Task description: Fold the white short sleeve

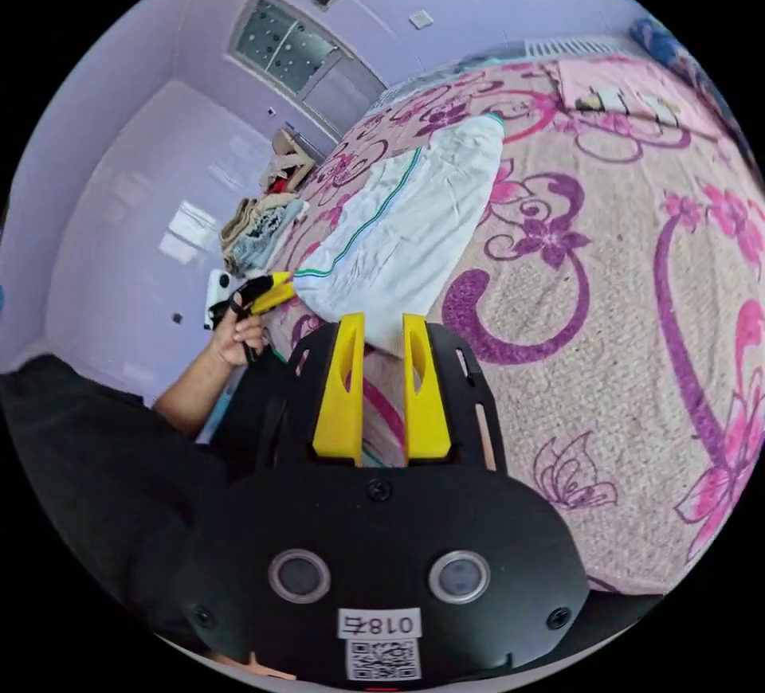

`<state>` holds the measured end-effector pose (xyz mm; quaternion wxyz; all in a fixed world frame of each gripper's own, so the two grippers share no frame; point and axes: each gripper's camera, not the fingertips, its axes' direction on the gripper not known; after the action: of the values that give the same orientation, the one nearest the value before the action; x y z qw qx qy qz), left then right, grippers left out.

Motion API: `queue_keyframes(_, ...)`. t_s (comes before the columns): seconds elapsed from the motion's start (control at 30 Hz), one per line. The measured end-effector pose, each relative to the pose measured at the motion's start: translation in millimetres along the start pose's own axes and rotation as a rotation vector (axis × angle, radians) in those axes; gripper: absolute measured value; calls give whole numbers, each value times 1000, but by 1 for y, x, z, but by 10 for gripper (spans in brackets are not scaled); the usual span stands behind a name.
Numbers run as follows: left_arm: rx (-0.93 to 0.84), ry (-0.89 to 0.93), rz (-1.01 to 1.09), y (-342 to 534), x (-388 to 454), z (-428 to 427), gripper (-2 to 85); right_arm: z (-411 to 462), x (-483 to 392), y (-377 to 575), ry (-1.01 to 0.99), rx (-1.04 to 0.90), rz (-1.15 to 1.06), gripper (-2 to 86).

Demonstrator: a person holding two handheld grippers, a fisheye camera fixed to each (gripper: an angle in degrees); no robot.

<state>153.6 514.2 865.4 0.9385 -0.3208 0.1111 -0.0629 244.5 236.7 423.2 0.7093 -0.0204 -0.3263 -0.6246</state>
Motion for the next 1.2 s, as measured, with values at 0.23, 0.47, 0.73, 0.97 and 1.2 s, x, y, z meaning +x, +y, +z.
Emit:
queue_keyframes(0.23,-219,-114,165,-30,51,25,165,-3,91,-17,-283,-54,350,94)
queue_keyframes(0.47,-287,-118,109,-64,46,42,102,-18,139,-21,-368,-44,435,101)
queue_keyframes(0.73,-299,181,-12,-81,22,39,63,-7,167,-41,-484,-174,449,22)
queue_keyframes(0.97,-410,205,-21,-42,32,14,65,-37,165,-23,-542,-257,376,22)
queue_keyframes(1.2,-278,119,-51,-21,30,-27,159,-64,174,-9,-560,-168,300,99)
